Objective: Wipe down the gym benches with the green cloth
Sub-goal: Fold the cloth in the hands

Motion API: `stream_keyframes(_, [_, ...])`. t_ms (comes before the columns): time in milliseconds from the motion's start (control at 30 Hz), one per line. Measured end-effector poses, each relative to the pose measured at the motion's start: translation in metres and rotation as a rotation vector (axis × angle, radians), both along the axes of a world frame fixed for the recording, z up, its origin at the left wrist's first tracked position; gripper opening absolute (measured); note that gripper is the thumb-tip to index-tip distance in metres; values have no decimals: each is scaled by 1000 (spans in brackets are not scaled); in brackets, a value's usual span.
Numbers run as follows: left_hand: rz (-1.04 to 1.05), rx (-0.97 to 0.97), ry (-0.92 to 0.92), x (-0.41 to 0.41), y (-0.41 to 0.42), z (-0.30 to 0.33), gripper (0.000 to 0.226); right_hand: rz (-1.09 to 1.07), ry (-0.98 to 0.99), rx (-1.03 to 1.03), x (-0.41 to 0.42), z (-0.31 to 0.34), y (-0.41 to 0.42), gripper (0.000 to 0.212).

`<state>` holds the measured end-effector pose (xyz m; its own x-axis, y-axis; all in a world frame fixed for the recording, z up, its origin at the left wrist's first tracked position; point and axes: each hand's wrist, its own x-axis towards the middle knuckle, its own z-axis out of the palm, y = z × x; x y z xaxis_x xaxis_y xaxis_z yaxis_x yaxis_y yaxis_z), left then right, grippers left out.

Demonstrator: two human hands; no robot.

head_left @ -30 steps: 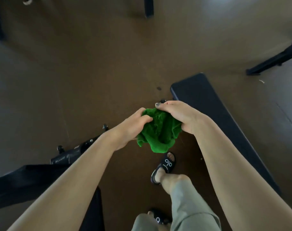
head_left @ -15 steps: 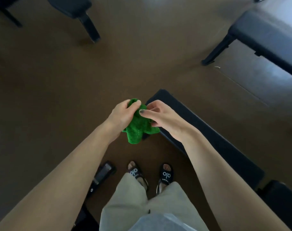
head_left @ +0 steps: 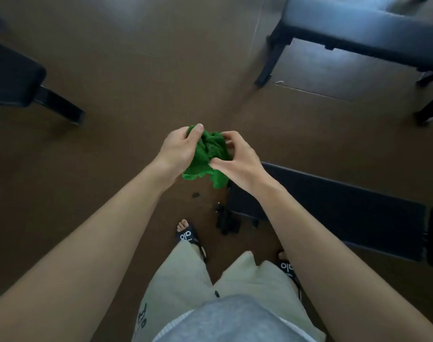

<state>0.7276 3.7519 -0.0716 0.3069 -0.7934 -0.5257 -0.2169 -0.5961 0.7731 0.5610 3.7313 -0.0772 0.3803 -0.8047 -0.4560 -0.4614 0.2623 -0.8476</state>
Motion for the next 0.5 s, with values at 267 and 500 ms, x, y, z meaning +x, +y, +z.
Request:
stream_keyframes(267, [-433, -12, -135, 125, -82, 11, 53, -129, 272, -106, 81, 5, -57, 14])
stream_keyframes(500, [-1388, -61, -949, 210, -184, 33, 45, 45, 541, -314, 86, -7, -145, 13])
